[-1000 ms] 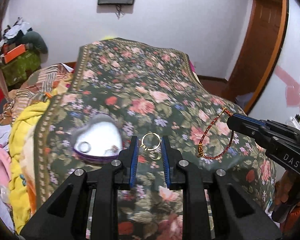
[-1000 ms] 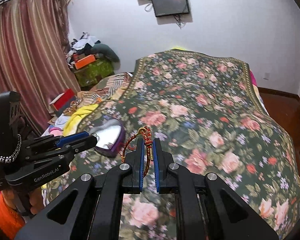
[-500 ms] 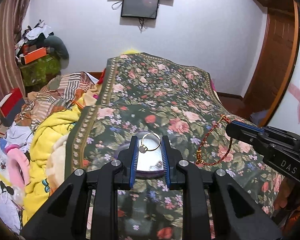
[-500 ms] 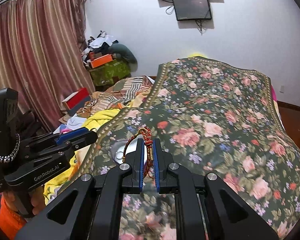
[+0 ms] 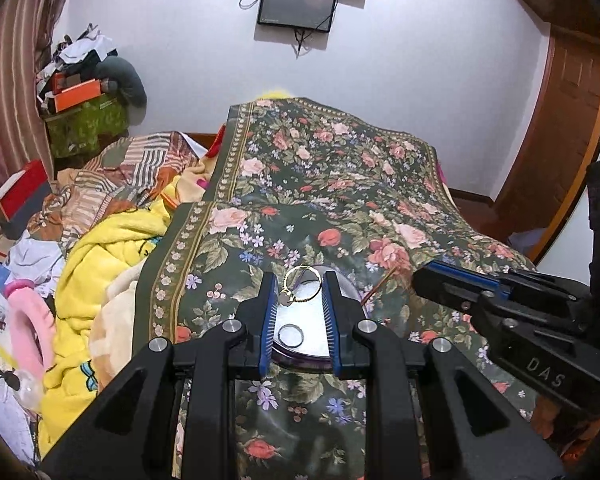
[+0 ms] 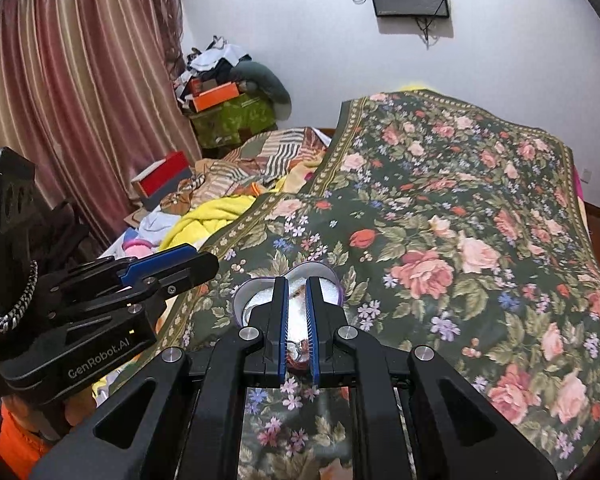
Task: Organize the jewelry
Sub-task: 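Carry the gold ring and bracelet into the heart tin and open both tools, then lift both open tools away from the tin toward the remaining jewelry, then grasp a small silver earring with the right tool while the left tool approaches a gold ring, then grasp the gold ring with the left tool while the right tool holds the earring, then lower the gold ring and silver earring into the heart tin and open both tools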
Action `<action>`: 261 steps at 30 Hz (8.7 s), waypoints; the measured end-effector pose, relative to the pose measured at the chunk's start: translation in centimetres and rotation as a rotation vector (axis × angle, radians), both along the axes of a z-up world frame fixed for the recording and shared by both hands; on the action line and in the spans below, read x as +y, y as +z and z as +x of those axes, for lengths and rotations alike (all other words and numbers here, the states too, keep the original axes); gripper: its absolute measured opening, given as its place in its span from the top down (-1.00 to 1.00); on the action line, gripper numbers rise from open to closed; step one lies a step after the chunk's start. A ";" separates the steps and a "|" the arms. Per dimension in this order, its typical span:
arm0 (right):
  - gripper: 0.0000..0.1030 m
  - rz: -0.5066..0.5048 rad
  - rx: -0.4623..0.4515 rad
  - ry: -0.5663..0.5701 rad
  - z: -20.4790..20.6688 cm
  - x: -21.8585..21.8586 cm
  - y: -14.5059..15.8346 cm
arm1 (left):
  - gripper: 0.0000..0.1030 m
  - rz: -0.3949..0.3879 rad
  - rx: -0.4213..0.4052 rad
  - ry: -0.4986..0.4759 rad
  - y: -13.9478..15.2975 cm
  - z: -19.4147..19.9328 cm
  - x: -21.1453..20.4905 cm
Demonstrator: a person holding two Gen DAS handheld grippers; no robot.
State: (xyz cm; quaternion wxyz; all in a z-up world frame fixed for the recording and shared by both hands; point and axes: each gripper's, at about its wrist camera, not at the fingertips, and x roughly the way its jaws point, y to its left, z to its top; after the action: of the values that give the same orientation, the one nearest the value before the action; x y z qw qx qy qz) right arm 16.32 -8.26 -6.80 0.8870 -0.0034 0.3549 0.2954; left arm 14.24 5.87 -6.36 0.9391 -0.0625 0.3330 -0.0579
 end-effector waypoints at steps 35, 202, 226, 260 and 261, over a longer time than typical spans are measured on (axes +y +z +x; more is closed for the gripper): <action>0.64 -0.053 0.020 -0.089 -0.1 -4.3 0.2 | 0.44 0.041 0.080 -0.047 -1.6 1.2 -1.9; 0.82 0.010 -0.039 0.052 -0.3 0.3 2.2 | 0.62 0.016 0.003 -0.008 0.3 -1.3 0.7; 0.82 -0.086 0.114 0.083 3.4 2.5 -4.4 | 0.62 0.004 0.065 -0.034 -3.0 2.0 0.9; 0.63 -0.064 0.039 -0.025 1.7 -3.7 0.5 | 0.61 -0.005 0.077 -0.064 -0.9 1.7 -0.6; 0.63 -0.066 0.040 -0.032 1.6 -4.1 0.6 | 0.59 -0.001 0.075 -0.064 -0.7 1.6 -0.6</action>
State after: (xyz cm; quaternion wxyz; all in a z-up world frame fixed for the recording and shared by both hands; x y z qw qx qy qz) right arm 17.95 -12.35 -6.25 0.8837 -0.0209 0.3822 0.2693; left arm 15.81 5.23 -7.06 0.9236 -0.0546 0.3697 -0.0855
